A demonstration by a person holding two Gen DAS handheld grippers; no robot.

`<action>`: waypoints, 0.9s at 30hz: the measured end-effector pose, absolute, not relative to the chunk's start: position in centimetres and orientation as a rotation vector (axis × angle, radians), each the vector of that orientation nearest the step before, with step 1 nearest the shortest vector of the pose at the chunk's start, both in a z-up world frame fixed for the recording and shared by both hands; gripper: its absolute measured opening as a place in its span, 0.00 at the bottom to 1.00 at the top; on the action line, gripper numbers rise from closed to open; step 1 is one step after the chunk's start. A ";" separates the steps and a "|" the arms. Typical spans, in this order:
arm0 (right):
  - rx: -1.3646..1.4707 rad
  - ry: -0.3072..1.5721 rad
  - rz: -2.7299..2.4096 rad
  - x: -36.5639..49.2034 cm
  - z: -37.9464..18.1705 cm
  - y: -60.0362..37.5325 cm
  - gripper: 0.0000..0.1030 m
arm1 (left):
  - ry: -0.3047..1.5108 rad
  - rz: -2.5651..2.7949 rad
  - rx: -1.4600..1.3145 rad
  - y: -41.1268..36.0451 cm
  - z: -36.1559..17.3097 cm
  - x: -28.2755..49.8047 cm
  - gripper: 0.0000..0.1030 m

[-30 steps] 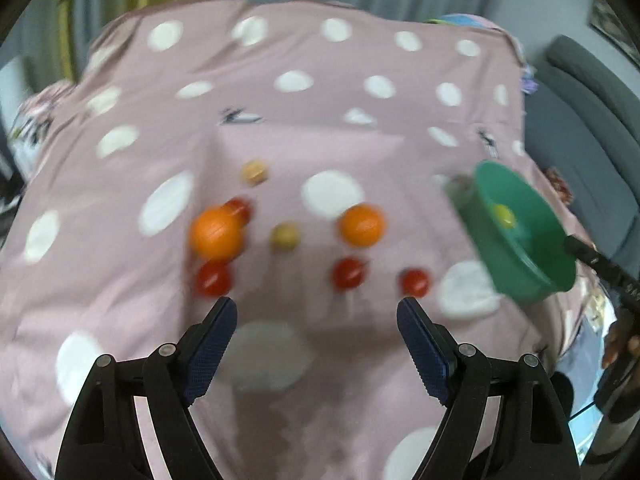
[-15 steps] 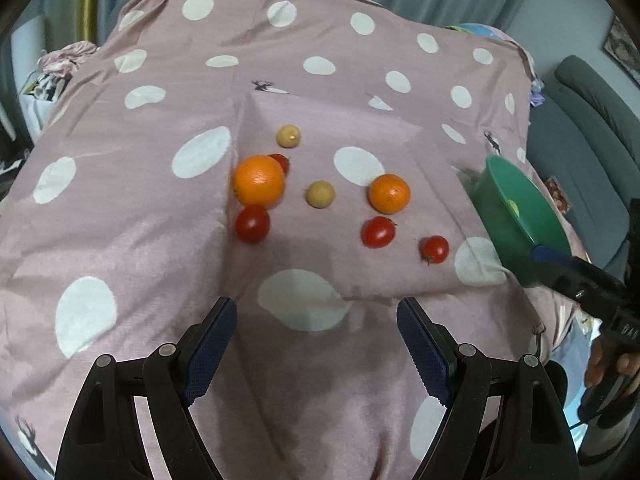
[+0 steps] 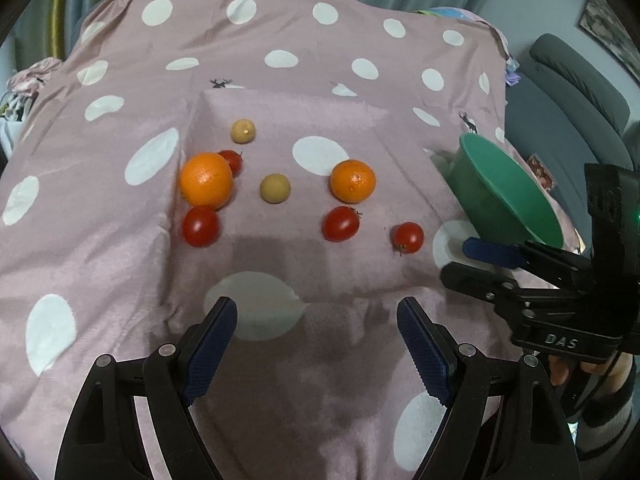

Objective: Organize fruits
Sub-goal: 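Grasp a red cherry tomato with the right tool while the left tool withdraws, then grasp a red tomato with the left tool while the right tool holds its tomato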

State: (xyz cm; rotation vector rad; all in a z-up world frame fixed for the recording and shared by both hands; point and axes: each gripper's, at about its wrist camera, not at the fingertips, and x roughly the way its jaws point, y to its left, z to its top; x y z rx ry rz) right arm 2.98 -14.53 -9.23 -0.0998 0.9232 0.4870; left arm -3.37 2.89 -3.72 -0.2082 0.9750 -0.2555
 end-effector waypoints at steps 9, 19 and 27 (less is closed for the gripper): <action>-0.160 0.939 0.450 5.2 -10.6 -13.1 0.54 | 0.970 -0.273 -0.201 2.8 -4.1 -2.8 0.80; -0.190 0.973 0.441 7.0 -11.7 -12.5 0.50 | 0.979 -0.279 -0.215 3.2 -4.7 -2.2 0.80; -0.154 0.974 0.439 7.8 -12.4 -12.9 0.35 | 0.988 -0.286 -0.209 3.0 -5.0 -1.5 0.80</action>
